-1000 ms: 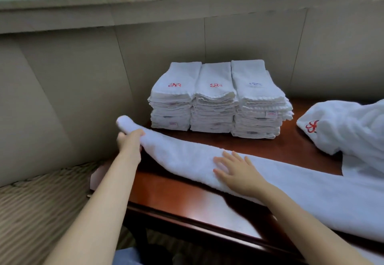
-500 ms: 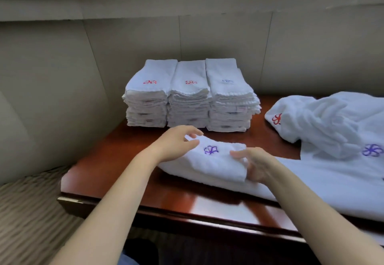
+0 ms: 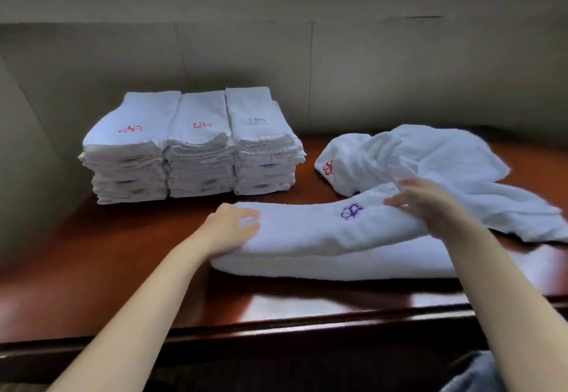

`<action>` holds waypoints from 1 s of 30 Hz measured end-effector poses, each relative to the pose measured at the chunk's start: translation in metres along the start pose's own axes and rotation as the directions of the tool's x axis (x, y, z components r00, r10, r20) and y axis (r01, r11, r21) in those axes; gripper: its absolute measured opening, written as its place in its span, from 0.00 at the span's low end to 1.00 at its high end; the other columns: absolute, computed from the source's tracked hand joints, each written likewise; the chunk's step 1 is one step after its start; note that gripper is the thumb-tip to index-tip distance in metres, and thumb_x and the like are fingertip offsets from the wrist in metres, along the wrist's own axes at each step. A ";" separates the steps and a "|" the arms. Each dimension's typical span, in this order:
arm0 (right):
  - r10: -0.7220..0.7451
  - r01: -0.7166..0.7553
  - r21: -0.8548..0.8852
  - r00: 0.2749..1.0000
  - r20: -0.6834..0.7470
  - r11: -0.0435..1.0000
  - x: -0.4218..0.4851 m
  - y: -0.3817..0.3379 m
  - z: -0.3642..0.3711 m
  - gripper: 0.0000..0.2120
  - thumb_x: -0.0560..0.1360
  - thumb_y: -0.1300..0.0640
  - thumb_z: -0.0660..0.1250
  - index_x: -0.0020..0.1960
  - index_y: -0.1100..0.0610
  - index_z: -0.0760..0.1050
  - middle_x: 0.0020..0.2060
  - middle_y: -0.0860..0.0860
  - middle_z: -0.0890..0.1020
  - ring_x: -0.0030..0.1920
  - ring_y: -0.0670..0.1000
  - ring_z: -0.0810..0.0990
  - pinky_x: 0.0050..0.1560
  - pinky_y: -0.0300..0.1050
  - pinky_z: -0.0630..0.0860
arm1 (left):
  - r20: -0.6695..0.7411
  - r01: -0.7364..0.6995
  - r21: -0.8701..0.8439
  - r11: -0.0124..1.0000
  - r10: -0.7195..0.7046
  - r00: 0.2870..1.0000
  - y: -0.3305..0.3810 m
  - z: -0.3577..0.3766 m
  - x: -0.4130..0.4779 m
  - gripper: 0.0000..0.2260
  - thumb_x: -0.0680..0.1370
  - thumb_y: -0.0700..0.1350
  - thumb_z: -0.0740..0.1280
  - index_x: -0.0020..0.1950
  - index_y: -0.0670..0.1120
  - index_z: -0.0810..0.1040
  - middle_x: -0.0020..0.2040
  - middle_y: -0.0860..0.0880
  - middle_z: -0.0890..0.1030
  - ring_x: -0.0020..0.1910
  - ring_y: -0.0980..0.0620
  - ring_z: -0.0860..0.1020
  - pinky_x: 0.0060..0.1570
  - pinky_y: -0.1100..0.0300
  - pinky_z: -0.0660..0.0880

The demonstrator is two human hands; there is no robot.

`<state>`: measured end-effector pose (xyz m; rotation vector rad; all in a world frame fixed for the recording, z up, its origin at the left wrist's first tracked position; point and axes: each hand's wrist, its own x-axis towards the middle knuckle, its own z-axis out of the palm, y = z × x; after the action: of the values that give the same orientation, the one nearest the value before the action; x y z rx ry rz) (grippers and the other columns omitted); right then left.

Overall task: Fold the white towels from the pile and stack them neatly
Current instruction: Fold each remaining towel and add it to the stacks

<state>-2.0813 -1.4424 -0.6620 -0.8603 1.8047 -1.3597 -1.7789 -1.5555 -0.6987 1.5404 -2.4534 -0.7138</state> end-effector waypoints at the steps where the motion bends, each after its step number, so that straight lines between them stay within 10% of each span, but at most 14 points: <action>1: 0.026 -0.027 -0.060 0.999 -0.025 0.998 0.002 0.010 -0.006 0.14 0.72 0.71 0.67 0.56 0.63 0.74 0.46 0.58 0.81 0.47 0.57 0.80 0.48 0.44 0.78 | 0.019 0.027 -0.004 1.000 -0.027 0.999 0.006 0.003 0.003 0.26 0.72 0.61 0.60 0.70 0.57 0.71 0.72 0.42 0.65 0.70 0.43 0.66 0.70 0.53 0.62; 3: 0.057 -0.064 -0.186 0.997 -0.045 0.980 0.004 0.028 -0.013 0.22 0.72 0.68 0.69 0.65 0.61 0.69 0.53 0.61 0.78 0.52 0.57 0.78 0.54 0.48 0.76 | 0.033 0.124 -0.077 0.989 -0.122 0.992 0.013 0.007 0.010 0.32 0.69 0.62 0.60 0.73 0.58 0.66 0.74 0.42 0.61 0.72 0.42 0.63 0.72 0.53 0.60; 6: 0.016 -0.029 -0.216 0.998 -0.061 0.976 0.001 0.040 -0.020 0.22 0.73 0.66 0.69 0.65 0.57 0.70 0.41 0.55 0.77 0.38 0.52 0.76 0.36 0.38 0.73 | 0.088 0.173 -0.105 0.979 -0.164 0.982 0.011 0.012 0.025 0.34 0.75 0.58 0.66 0.78 0.54 0.55 0.78 0.46 0.57 0.75 0.46 0.58 0.73 0.54 0.56; 14: -0.091 0.062 -0.216 0.987 -0.131 0.975 0.001 0.021 -0.073 0.23 0.75 0.63 0.67 0.68 0.51 0.68 0.53 0.54 0.76 0.51 0.54 0.76 0.49 0.44 0.73 | 0.086 0.228 -0.329 0.916 -0.212 0.974 0.020 0.036 0.038 0.48 0.66 0.68 0.67 0.78 0.56 0.46 0.78 0.46 0.55 0.76 0.45 0.58 0.73 0.51 0.55; 17: -0.034 -0.023 -0.353 0.987 -0.154 0.935 0.007 0.027 -0.091 0.23 0.75 0.60 0.68 0.68 0.50 0.69 0.60 0.55 0.74 0.57 0.56 0.74 0.57 0.47 0.71 | 0.117 0.304 -0.476 0.825 -0.283 0.952 0.026 0.040 0.035 0.45 0.71 0.66 0.67 0.79 0.52 0.48 0.76 0.47 0.62 0.69 0.43 0.68 0.63 0.52 0.65; 22: 0.084 -0.144 -0.388 0.982 -0.167 0.910 0.016 0.044 -0.104 0.24 0.75 0.62 0.68 0.70 0.57 0.69 0.65 0.59 0.74 0.64 0.58 0.73 0.68 0.52 0.67 | 0.228 0.340 -0.421 0.841 -0.265 0.937 0.043 0.033 0.014 0.58 0.47 0.71 0.63 0.75 0.53 0.56 0.50 0.53 0.77 0.40 0.52 0.72 0.37 0.59 0.64; 27: 0.206 -0.227 -0.315 0.973 -0.100 0.921 0.021 0.049 -0.114 0.20 0.78 0.63 0.64 0.69 0.60 0.70 0.66 0.60 0.73 0.66 0.59 0.72 0.68 0.56 0.67 | 0.218 0.321 -0.589 0.741 -0.237 0.947 0.052 0.041 0.015 0.44 0.67 0.66 0.71 0.75 0.48 0.59 0.62 0.48 0.75 0.50 0.49 0.77 0.49 0.55 0.74; 30: 0.249 -0.259 -0.190 0.966 -0.074 0.947 0.019 0.054 -0.116 0.17 0.79 0.64 0.62 0.67 0.60 0.72 0.57 0.59 0.79 0.56 0.58 0.78 0.56 0.52 0.78 | 0.186 0.335 -0.587 0.737 -0.280 0.942 0.058 0.046 0.015 0.40 0.70 0.55 0.75 0.75 0.43 0.59 0.65 0.43 0.73 0.48 0.47 0.78 0.33 0.59 0.74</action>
<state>-2.1946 -1.3880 -0.6942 -0.6705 2.0366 -1.0583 -1.8495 -1.5340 -0.7132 1.6489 -1.7224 -1.4864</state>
